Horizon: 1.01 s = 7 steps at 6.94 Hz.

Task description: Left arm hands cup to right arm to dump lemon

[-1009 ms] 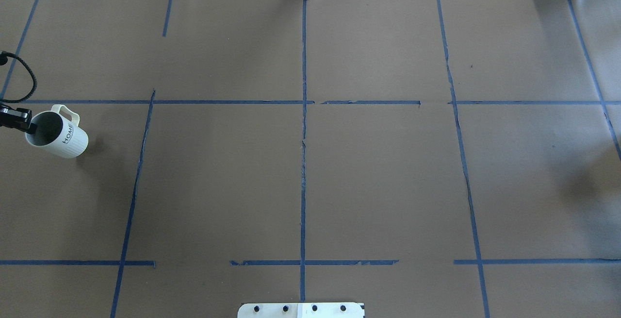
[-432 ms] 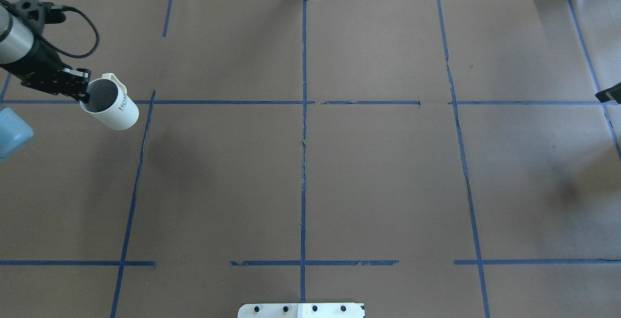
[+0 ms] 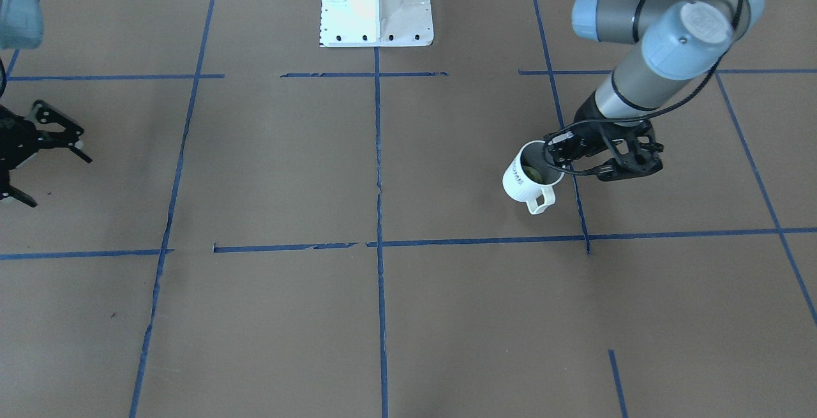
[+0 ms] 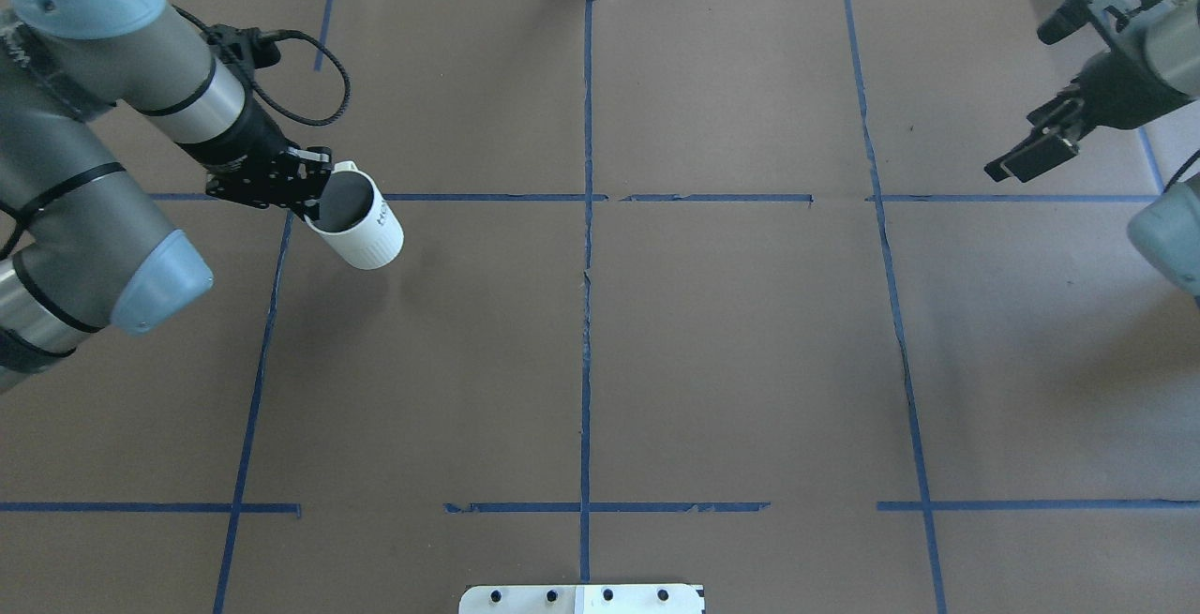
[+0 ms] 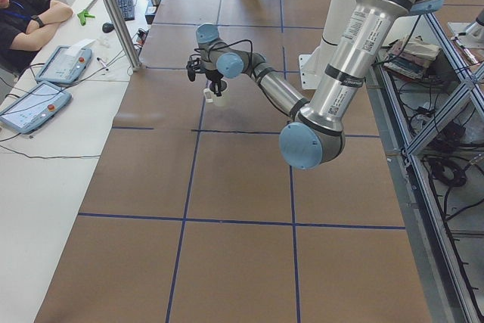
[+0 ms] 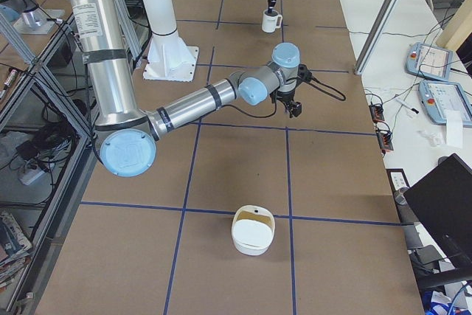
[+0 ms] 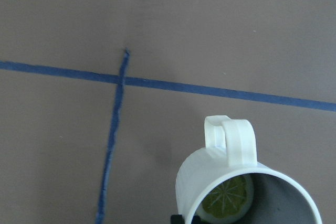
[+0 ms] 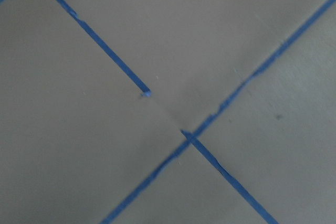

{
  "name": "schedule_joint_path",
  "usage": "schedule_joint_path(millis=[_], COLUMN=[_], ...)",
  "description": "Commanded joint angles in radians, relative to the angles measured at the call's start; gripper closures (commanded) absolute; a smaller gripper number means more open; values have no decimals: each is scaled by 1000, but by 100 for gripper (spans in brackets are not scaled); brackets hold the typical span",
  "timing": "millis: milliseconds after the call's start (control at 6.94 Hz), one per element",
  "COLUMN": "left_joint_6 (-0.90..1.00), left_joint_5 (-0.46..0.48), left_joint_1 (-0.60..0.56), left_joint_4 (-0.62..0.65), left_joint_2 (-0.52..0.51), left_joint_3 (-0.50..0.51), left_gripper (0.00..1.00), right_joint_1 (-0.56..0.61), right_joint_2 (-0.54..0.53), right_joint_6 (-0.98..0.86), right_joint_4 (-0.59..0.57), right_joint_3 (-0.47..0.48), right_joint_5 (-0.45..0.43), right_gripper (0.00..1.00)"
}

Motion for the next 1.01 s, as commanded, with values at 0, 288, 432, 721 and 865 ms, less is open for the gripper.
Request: schedule_joint_path(millis=[0,288,432,721,865], left_joint_6=[-160,-240,-277,-328,-358], left_joint_5=[1,2,4,2,2], left_joint_1=[46,68,77,80,82], left_joint_4=[5,5,5,4,-4], left_joint_2=[-99,-174,-215,-303,-330], left_joint_3=[29,77,103,182,202], left_gripper=[100,100,100,100,100], right_joint_1=[-100,-258,-324,-442,-505], right_joint_2=[73,119,141,187,246], right_joint_6=[184,358,403,443,446], right_joint_4=[121,248,300,373,387], right_joint_3=[-4,-4,-1,8,6], right_joint_5=[-57,-262,-348,-530,-615], right_gripper=[0,0,0,0,0])
